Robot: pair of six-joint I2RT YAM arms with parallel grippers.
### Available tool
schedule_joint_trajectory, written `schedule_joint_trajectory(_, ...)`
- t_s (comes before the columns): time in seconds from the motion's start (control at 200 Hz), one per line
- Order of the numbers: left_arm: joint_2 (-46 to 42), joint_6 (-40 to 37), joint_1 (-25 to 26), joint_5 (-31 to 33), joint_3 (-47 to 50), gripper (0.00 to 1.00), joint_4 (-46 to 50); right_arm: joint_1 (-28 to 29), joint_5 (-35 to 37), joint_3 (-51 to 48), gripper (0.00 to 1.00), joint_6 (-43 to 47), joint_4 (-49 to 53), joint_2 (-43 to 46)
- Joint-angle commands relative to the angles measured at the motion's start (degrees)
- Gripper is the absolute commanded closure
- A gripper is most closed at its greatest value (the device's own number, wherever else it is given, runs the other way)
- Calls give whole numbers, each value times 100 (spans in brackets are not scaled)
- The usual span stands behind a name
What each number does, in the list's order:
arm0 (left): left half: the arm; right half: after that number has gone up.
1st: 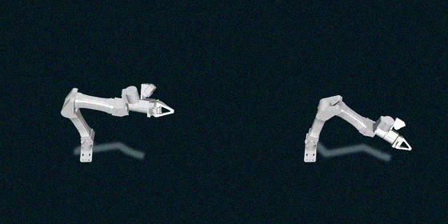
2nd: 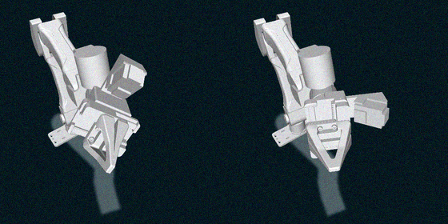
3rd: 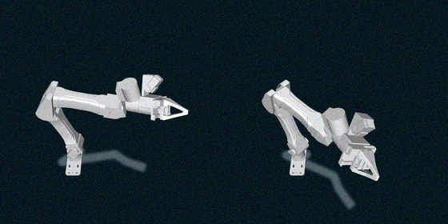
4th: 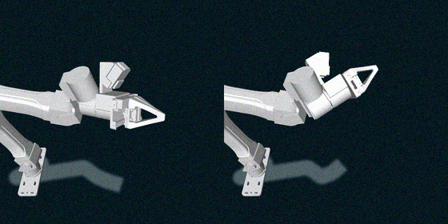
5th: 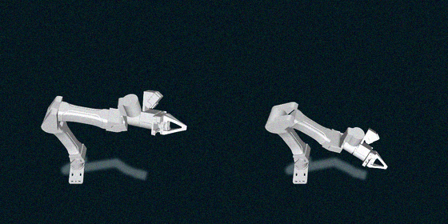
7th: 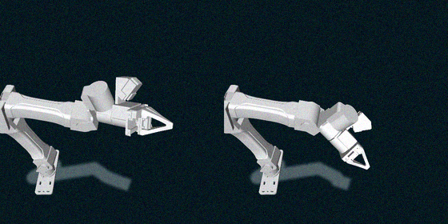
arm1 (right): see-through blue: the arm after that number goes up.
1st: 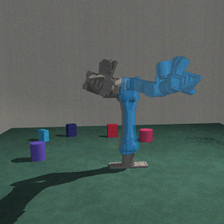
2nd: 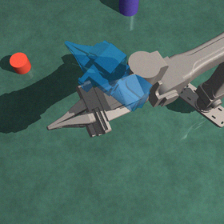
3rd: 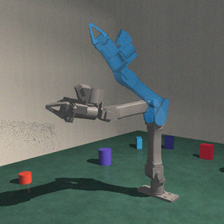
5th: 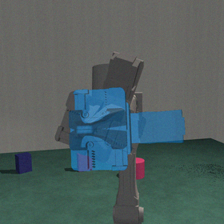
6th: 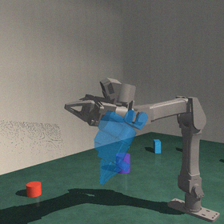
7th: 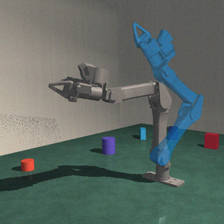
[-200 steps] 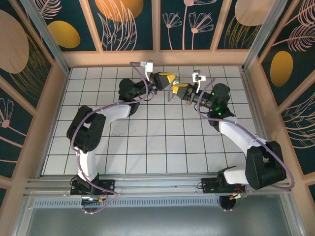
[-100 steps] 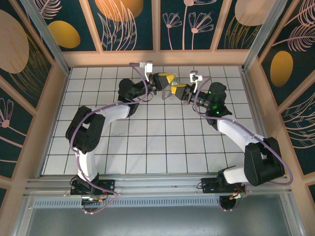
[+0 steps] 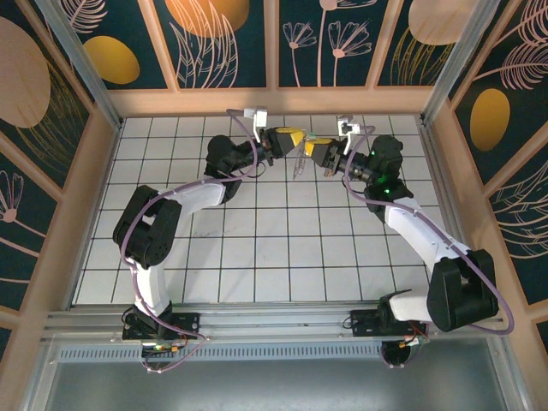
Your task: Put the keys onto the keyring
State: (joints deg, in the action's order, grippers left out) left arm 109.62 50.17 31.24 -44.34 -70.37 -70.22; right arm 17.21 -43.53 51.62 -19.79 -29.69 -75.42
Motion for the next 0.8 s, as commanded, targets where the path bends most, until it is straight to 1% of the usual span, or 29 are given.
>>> schedule_joint_trajectory(0.0,-271,-152,2,-29,56,100,-111,-27,-50,256,100,203,158,63)
schedule_joint_trajectory(0.26,-336,-217,13,-49,101,100,-49,-50,17,426,100,382,379,-48)
schedule_joint_trajectory(0.496,-363,-239,13,-62,106,100,-22,-398,11,349,100,318,369,15)
schedule_joint_trajectory(0.796,-341,-240,22,-69,67,100,-18,-284,-153,499,100,295,400,-128)
